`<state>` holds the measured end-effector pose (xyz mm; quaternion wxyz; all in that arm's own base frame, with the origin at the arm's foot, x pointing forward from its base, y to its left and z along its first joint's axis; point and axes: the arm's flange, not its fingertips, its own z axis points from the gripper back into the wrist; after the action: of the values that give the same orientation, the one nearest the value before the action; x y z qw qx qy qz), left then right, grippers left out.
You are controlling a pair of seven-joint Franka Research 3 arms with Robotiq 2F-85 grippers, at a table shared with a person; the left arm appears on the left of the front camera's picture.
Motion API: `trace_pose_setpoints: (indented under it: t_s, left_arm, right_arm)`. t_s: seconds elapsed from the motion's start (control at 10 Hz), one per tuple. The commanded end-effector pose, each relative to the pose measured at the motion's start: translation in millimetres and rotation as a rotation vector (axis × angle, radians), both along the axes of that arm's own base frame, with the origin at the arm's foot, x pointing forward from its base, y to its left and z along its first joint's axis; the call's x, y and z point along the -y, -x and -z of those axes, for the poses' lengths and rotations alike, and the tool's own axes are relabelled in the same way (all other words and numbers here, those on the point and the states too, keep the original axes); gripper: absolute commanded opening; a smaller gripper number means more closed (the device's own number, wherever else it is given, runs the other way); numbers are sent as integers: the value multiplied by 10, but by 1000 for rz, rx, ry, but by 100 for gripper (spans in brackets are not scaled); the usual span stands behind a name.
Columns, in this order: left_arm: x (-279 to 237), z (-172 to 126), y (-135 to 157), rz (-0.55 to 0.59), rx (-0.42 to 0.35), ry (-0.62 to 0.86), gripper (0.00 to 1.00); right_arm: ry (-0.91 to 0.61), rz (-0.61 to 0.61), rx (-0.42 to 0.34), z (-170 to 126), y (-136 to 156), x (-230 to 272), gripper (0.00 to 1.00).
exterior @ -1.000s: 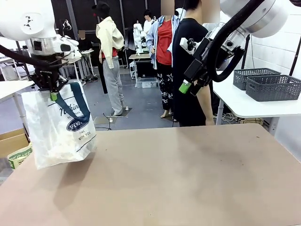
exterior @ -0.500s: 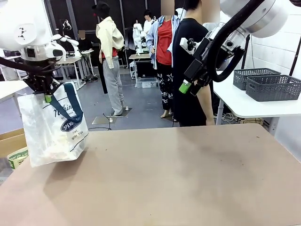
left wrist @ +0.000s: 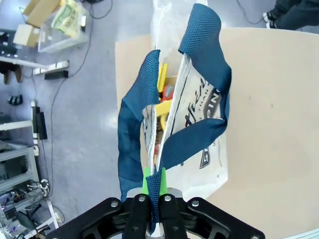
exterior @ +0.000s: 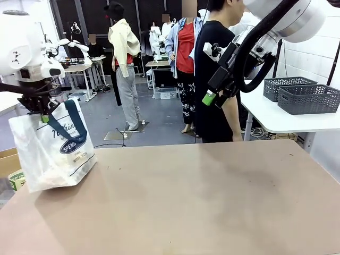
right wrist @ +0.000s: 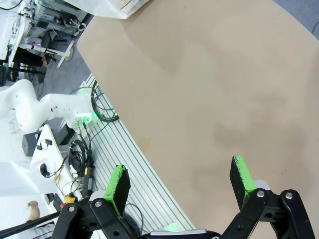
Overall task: Transfer purchased items from the store into the shopping bag.
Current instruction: Move the Reusable shopping bag to the right side of the table.
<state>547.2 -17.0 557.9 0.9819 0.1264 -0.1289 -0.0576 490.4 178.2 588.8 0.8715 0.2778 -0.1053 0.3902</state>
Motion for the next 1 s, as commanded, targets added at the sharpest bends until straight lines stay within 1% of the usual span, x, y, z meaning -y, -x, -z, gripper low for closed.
trace_pose_setpoints:
  t_s: [0.0, 0.2, 0.3, 0.4, 0.7, 0.8, 0.9]
  left_arm:
    - [-52, -7, 148, 15, 17, -19, 0]
    - [-42, 115, 195, 19, -14, 4, 0]
    - [7, 190, 215, 27, -49, 26, 0]
    - [-30, 104, 113, -5, -21, 0, 0]
    - [-30, 104, 113, -5, -21, 0, 0]
    - [-11, 127, 133, -2, -28, 3, 10]
    - [60, 71, 133, 8, -31, 4, 30]
  right_arm:
    - [5, 9, -12, 3, 10, -14, 100]
    - [5, 9, -12, 3, 10, -14, 100]
    - [5, 9, -12, 3, 10, -14, 100]
    - [5, 9, -12, 3, 10, -14, 100]
    - [5, 9, -12, 3, 10, -14, 100]
    - [5, 9, -12, 3, 10, -14, 100]
    - [5, 9, -12, 3, 10, -14, 100]
